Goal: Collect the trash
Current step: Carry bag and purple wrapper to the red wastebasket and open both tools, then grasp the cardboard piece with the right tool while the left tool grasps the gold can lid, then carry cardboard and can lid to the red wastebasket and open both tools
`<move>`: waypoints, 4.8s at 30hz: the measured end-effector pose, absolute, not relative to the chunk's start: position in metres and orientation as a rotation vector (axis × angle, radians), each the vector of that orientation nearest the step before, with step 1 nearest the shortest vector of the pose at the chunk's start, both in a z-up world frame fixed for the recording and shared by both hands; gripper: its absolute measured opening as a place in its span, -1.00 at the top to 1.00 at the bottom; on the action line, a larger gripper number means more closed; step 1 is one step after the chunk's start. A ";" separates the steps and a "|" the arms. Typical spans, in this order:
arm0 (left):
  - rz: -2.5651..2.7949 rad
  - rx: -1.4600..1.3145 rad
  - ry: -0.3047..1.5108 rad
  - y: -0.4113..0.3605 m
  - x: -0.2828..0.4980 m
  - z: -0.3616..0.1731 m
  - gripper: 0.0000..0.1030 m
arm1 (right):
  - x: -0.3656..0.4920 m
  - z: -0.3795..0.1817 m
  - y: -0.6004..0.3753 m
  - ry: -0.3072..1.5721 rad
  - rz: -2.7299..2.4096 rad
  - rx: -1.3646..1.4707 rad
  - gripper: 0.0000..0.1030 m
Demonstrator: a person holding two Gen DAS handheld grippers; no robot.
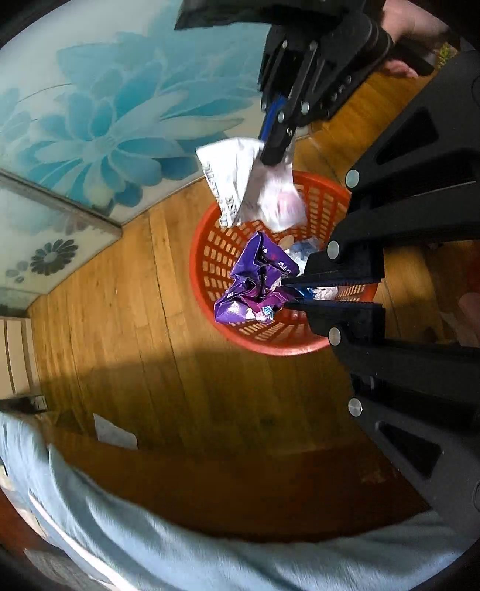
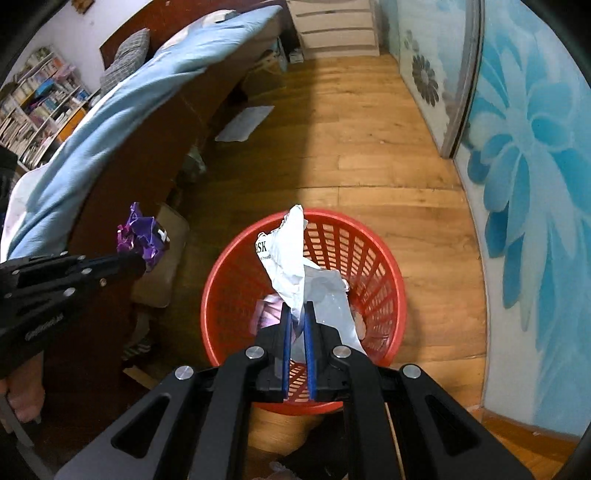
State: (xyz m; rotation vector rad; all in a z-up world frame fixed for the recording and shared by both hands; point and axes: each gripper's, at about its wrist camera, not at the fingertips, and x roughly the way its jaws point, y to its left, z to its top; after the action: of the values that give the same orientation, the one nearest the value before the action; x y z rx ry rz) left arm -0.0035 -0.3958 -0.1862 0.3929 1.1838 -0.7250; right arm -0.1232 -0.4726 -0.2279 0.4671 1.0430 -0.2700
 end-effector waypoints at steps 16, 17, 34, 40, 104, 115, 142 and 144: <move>-0.714 0.404 1.175 -0.396 -0.001 -0.191 0.87 | -0.115 -0.259 -0.482 1.053 -0.298 0.533 0.81; -0.712 0.402 1.172 -0.396 0.000 -0.190 0.86 | -0.115 -0.257 -0.481 1.056 -0.305 0.518 0.79; -0.645 0.256 1.028 -0.345 0.015 -0.110 -0.09 | -0.121 -0.128 -0.426 0.943 -0.410 0.159 -0.30; -0.582 0.197 0.940 -0.310 0.028 -0.076 -0.17 | -0.119 -0.071 -0.404 0.884 -0.407 0.069 -0.43; 0.016 -0.054 1.173 0.021 0.212 -0.120 -0.76 | 0.210 -0.032 -0.141 0.933 0.219 0.100 -0.36; 0.024 -0.009 1.105 0.004 0.207 -0.112 -0.14 | 0.070 -0.021 -0.186 0.872 0.136 0.104 -0.36; -0.587 0.214 0.917 -0.307 0.012 -0.059 -0.15 | -0.161 -0.056 -0.453 0.860 -0.260 0.186 -0.37; -0.643 0.275 0.949 -0.344 -0.001 -0.082 -0.15 | -0.168 -0.082 -0.461 0.891 -0.267 0.222 -0.37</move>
State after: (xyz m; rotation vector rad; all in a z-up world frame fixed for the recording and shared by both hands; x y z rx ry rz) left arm -0.0014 -0.3441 -0.0822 0.2750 0.9485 -0.6429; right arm -0.1676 -0.4614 -0.0817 0.2219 0.8906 -0.2674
